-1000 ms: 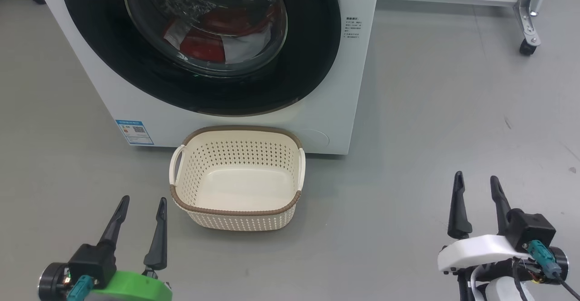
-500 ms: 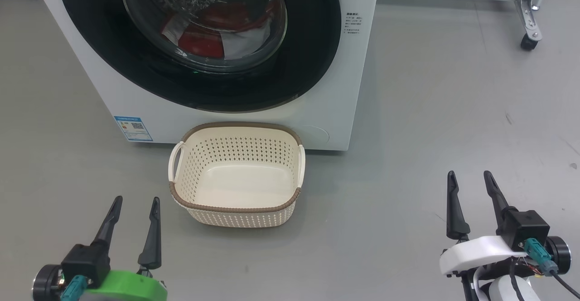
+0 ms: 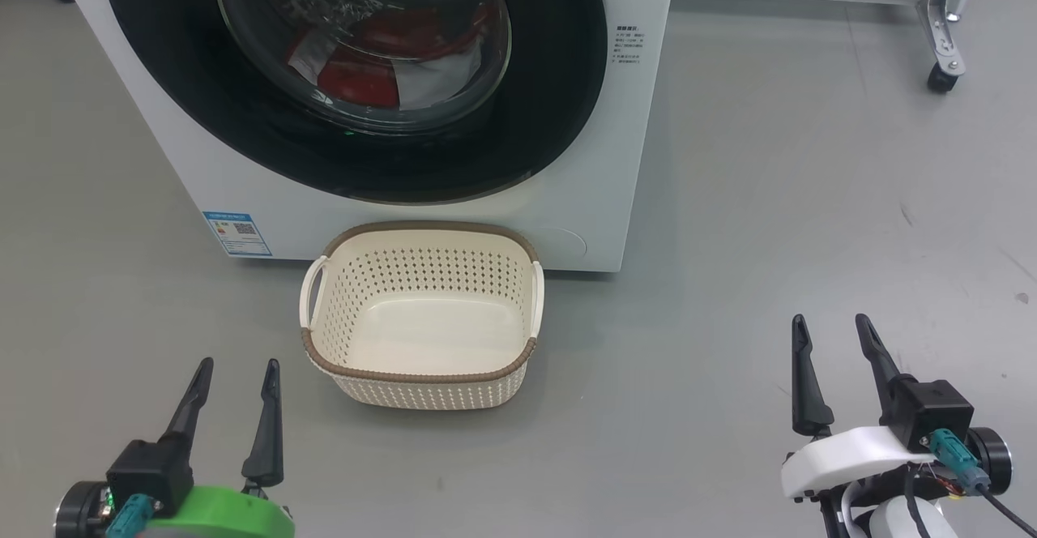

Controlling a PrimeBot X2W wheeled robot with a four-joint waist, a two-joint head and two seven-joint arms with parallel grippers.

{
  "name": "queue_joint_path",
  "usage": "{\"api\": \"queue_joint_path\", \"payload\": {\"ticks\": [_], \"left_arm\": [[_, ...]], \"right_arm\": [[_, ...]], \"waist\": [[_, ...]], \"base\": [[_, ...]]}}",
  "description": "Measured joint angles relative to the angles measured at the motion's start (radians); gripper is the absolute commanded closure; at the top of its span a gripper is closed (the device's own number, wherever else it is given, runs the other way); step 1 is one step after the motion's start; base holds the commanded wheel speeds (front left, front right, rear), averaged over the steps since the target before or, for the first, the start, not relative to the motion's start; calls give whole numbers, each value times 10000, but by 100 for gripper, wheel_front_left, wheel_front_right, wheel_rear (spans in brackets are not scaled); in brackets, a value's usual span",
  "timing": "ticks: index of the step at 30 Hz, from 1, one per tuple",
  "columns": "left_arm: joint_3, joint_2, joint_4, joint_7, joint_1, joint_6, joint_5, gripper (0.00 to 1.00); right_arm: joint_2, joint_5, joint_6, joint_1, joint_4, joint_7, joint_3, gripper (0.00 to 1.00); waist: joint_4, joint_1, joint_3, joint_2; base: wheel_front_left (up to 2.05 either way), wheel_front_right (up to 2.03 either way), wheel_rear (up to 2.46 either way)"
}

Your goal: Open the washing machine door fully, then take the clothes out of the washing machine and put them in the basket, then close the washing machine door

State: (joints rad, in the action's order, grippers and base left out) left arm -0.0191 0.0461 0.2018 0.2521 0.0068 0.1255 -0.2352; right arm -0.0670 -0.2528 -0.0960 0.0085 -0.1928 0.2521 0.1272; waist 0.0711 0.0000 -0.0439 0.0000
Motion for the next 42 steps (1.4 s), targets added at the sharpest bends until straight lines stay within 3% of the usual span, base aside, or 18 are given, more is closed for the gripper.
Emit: {"api": "queue_joint_path", "payload": {"ticks": [42], "left_arm": [[-169,-31,918,0,-2,2,-10,0]], "right_arm": [[100,82,244,-54,-447,0,-104,0]], "waist": [[-85,0,247,0]], "base": [[0,0,0]]}}
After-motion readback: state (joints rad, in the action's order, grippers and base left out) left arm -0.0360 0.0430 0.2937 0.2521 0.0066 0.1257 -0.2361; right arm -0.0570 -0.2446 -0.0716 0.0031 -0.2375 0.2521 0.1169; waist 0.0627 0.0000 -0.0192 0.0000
